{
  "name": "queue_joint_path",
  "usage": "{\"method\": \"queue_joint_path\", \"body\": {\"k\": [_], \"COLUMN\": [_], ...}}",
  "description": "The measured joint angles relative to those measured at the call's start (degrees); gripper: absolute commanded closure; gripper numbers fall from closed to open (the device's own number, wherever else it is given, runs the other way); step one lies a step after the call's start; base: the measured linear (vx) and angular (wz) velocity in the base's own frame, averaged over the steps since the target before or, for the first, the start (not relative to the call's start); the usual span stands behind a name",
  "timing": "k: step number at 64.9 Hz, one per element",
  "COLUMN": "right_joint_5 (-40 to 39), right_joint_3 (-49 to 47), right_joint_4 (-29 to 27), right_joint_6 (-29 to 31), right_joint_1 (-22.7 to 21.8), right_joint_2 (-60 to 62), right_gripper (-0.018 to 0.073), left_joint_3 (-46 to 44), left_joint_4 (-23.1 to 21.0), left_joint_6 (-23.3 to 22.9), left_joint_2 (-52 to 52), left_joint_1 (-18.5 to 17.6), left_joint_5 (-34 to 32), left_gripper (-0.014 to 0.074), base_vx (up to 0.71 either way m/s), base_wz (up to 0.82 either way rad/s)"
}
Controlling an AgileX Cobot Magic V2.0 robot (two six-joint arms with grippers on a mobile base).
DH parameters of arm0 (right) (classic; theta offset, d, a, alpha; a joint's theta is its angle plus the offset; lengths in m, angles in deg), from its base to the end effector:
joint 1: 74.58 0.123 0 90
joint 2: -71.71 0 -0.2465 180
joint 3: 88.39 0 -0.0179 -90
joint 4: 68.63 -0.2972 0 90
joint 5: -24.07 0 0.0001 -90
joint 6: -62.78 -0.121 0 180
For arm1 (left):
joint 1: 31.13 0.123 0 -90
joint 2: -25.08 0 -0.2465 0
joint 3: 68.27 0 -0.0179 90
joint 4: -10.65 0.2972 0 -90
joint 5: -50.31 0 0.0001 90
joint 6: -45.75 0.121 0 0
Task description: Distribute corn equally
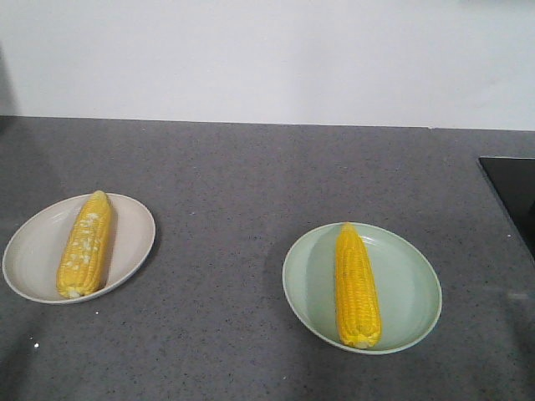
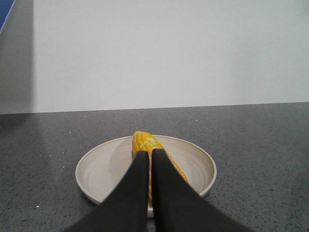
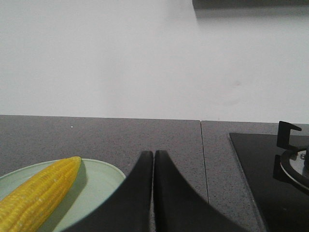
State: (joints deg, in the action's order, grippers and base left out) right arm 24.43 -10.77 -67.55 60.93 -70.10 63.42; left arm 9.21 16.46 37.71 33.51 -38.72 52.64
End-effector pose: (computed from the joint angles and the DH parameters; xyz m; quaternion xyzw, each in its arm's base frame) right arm 0.1715 0.0134 0.2054 -0.0221 0.6834 0.0334 0.7290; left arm 0.1708 -0.0223 0.2018 0.0310 0.6954 -0.0601 0.7154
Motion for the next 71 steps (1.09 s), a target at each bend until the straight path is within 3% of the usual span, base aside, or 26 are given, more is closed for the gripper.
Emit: {"method": "queue_joint_path", "body": {"k": [71], "right_joint_5": [-0.05], "right_joint_3": [0.00], "right_joint_4": [0.02], "right_joint_6": [-0.24], "right_joint_1": [0.00], "right_joint_2": [0.00], "right_gripper": [0.0570], "left_joint_3": [0.00], "left_joint_4": [0.00], "left_joint_6": [0.00], "left_joint_2": [0.00], "left_joint_1": [0.00], "left_joint_5": [0.00], "left_gripper": [0.0603], "base_vx": [0.00], "base_wz": [0.00]}}
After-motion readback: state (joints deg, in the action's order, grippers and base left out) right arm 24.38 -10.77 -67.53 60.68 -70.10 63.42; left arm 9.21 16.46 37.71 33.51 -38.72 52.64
